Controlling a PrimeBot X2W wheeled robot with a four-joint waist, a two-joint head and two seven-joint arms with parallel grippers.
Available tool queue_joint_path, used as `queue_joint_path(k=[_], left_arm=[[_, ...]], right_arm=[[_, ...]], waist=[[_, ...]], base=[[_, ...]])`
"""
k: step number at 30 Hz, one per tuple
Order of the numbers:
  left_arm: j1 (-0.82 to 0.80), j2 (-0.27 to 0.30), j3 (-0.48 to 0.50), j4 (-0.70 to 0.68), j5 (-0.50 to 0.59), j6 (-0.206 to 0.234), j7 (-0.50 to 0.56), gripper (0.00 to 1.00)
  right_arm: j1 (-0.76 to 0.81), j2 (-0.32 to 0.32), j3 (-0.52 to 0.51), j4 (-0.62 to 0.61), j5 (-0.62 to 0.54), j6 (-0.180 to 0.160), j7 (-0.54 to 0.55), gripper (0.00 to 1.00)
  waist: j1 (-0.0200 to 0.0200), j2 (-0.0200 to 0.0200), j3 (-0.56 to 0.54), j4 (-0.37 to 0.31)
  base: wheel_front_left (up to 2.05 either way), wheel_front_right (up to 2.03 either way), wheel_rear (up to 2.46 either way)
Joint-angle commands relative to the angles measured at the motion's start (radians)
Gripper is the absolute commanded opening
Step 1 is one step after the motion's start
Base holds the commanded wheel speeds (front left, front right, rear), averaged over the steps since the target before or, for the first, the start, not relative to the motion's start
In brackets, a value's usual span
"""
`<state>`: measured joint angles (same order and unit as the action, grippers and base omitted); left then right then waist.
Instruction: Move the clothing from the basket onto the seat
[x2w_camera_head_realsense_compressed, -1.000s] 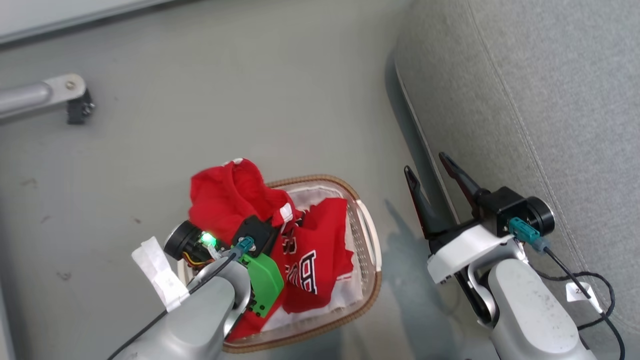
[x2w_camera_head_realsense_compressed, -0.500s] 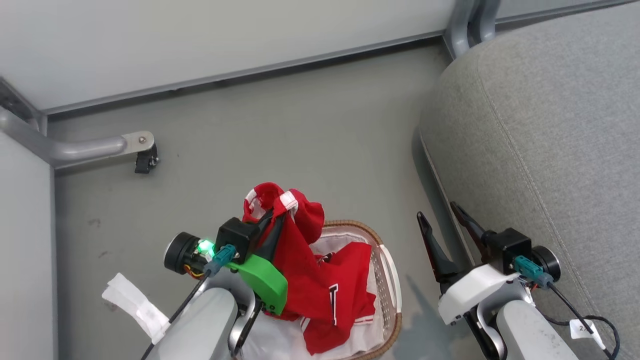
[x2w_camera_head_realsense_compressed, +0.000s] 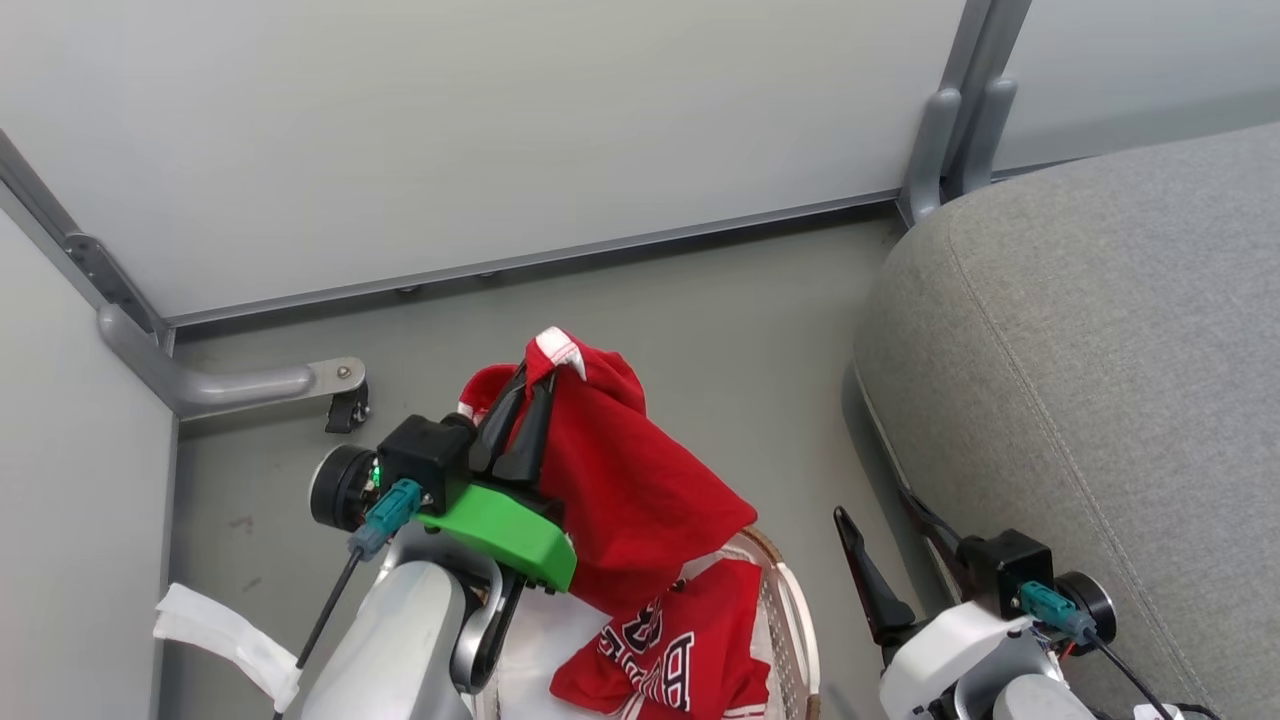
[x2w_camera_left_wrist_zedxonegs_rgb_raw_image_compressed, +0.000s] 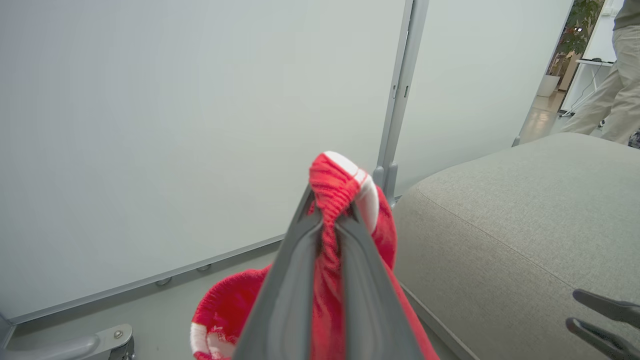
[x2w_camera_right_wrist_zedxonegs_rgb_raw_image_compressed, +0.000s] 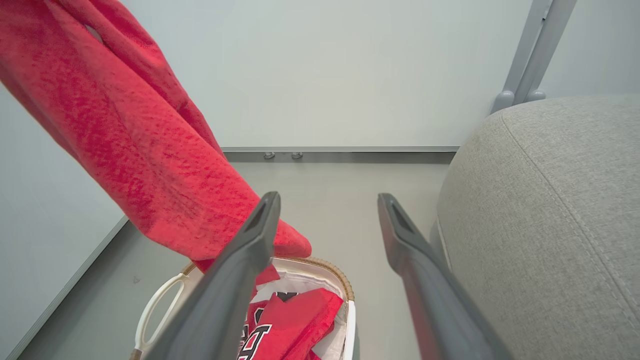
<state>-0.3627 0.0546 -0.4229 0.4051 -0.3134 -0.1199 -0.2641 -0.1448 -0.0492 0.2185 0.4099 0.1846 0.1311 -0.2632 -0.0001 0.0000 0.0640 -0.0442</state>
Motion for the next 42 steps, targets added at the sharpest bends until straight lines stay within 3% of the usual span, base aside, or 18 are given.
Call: queue_joint_path(k=[1, 14, 30, 42], left_arm=[[0.012, 0.001, 0.008, -0.016, -0.003, -0.005, 0.000, 0.00], [-0.010, -0.003, -0.014, -0.133, -0.064, -0.011, 0.000, 0.00], [-0.027, -0.003, -0.088, -0.130, -0.107, -0.012, -0.001, 0.00], [-0.053, -0.003, -0.177, -0.122, -0.138, -0.012, -0.001, 0.00]], right_arm=[[0.016, -0.004, 0.005, 0.004, -0.002, -0.001, -0.002, 1.00], [0.022, -0.023, 0.102, 0.035, -0.014, -0.001, -0.002, 1.00], [-0.194, -0.090, 0.424, 0.101, -0.006, -0.001, -0.002, 1.00], [-0.286, -0.049, 0.444, 0.176, -0.026, -0.001, -0.002, 1.00]], waist=[[0.0001, 0.0000, -0.023, 0.009], [0.0001, 0.0000, -0.043, 0.036], [0.0001, 0.0000, -0.044, 0.104], [0.0001, 0.0000, -0.032, 0.169]], base=[[0.00, 0.00, 0.00], [0.00, 0.00, 0.00], [0.00, 0.00, 0.00], [0.00, 0.00, 0.00]])
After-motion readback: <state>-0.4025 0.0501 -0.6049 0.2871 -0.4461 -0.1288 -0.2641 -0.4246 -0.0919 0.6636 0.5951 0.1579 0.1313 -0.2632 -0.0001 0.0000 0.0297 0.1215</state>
